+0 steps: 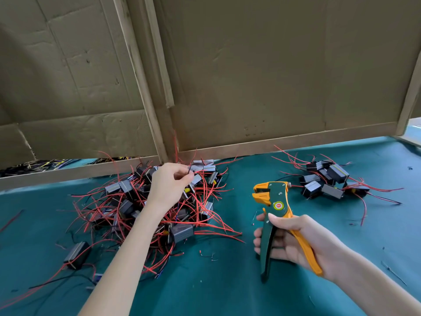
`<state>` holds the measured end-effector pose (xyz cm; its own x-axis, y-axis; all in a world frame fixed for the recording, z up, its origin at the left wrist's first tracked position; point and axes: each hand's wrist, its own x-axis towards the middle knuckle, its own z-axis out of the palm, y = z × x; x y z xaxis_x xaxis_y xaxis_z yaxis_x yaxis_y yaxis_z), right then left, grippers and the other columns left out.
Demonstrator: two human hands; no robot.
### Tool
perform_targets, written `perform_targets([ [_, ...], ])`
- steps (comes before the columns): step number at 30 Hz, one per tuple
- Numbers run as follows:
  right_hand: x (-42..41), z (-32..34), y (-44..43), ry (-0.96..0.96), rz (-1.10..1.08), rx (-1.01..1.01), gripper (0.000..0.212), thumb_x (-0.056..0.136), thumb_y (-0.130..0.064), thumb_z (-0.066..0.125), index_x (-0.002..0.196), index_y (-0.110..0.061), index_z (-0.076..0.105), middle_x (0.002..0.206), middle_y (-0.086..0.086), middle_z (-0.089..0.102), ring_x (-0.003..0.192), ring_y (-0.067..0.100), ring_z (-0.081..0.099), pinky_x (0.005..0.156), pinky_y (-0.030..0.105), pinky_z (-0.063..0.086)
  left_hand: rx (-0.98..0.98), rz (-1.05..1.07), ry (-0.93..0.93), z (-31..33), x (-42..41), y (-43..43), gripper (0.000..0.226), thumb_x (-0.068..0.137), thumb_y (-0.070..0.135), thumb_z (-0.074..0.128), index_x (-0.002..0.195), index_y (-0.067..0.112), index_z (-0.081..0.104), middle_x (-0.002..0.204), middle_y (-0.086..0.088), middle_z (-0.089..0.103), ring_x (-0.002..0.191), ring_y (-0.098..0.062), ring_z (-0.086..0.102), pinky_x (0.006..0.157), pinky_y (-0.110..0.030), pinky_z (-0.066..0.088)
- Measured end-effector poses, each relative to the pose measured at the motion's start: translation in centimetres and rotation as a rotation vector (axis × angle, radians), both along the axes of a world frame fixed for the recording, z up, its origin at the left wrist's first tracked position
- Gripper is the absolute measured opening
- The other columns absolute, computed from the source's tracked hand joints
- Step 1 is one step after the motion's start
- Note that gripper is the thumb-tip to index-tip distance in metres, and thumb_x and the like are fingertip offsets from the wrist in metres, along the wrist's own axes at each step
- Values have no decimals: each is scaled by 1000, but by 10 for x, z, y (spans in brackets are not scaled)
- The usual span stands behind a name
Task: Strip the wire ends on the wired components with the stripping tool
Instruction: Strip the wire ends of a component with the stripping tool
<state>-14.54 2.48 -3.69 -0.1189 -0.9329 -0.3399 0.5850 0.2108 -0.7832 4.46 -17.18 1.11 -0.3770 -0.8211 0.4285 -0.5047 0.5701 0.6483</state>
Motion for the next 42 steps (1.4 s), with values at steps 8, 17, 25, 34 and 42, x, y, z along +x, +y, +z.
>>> perform_targets([
  [8,7,9,6,31,69,-151,44,75,-14,66,114,3,59,87,30,65,75,41,66,69,47,58,207,-344,398,24,-8,25,14,89,9,63,86,21,70,73,15,71,65,7,59,61,-6,42],
  [17,15,15,11,195,78,-327,38,72,-21,78,105,-6,69,85,27,64,77,39,65,75,46,56,327,-513,348,34,-18,54,16,89,9,63,83,22,71,82,2,70,83,-21,66,71,-19,55],
  [25,19,17,15,265,92,-384,48,53,-28,96,88,-8,71,79,22,64,73,37,67,78,53,56,322,-616,295,37,-21,68,10,84,16,69,79,24,74,79,2,69,81,-23,67,80,-25,56],
  [34,21,23,20,292,113,-404,23,65,-15,83,84,-10,71,78,23,64,72,34,65,70,45,56,356,-635,292,36,-23,72,6,80,18,72,75,21,75,74,-1,69,75,-21,67,77,-26,53],
  [42,21,24,21,332,120,-409,17,67,-12,78,83,-10,71,78,23,64,72,36,65,70,43,56,392,-626,275,36,-23,71,5,78,24,71,76,22,76,75,3,68,77,-21,69,89,-48,53],
])
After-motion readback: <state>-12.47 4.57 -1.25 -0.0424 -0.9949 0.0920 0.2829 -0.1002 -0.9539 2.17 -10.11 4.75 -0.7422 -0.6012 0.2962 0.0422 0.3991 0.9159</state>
